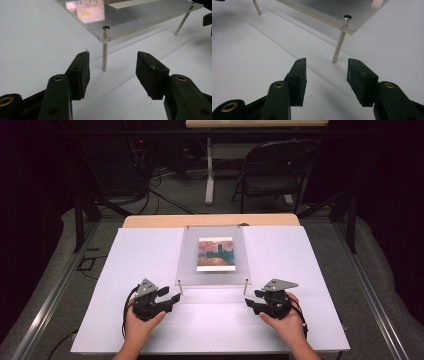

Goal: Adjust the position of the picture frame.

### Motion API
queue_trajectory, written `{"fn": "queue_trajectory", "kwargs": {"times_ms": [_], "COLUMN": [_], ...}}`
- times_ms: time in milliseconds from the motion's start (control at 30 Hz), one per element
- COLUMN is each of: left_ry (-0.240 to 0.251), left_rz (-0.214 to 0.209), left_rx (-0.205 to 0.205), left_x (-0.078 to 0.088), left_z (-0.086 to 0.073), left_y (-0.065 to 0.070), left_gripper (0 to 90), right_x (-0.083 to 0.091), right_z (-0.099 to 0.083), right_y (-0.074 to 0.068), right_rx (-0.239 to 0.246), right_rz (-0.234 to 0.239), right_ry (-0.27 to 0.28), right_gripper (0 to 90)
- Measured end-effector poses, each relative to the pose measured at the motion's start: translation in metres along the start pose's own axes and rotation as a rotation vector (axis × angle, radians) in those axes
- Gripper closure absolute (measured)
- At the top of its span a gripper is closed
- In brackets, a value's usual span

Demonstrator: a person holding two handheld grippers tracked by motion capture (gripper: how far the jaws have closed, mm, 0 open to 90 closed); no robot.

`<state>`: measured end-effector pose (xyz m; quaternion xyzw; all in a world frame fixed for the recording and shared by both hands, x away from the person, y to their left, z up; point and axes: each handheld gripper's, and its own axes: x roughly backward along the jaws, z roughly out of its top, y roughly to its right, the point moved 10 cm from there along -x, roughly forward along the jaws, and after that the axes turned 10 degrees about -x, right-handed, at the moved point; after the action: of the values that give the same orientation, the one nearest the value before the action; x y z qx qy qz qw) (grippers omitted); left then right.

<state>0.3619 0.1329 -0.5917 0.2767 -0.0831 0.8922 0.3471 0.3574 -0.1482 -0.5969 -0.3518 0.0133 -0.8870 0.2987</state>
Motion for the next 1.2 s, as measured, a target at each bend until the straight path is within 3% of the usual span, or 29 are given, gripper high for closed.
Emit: {"fn": "queue_trajectory", "kwargs": {"times_ms": [233,333,567,700,833,967,1067,1200], "left_ry": [0.009,0.037,0.031,0.028,0.019,-0.002,0.007,0.027], "left_rz": [0.023,0.042,0.070,0.057,0.059,0.074,0.084,0.052], "left_rx": [0.016,0.014,0.042,0.087,0.102,0.075,0.056,0.063], "left_x": [0.010,0.014,0.017,0.015,0.008,-0.001,-0.011,-0.026], "left_z": [-0.005,-0.003,-0.008,-0.004,0.008,0.023,0.038,0.062], "left_y": [-0.011,-0.019,-0.036,-0.043,-0.057,-0.075,-0.083,-0.088], "left_gripper": [43.0,42.7,41.9,41.9,42.7,43.7,43.6,43.5], "right_x": [0.008,0.009,0.016,0.019,0.017,0.008,-0.001,-0.013], "right_z": [0.003,0.003,0.004,0.010,0.024,0.039,0.053,0.074], "right_y": [0.008,0.014,0.029,0.043,0.059,0.075,0.080,0.084], "right_rx": [-0.020,-0.032,-0.093,-0.127,-0.160,-0.154,-0.164,-0.156], "right_rz": [-0.015,-0.025,-0.039,-0.054,-0.078,-0.126,-0.114,-0.096], "right_ry": [0.020,0.024,0.035,0.061,0.077,0.074,0.067,0.064], "right_gripper": [47.4,47.4,53.5,52.1,50.8,44.2,43.6,43.2]}}
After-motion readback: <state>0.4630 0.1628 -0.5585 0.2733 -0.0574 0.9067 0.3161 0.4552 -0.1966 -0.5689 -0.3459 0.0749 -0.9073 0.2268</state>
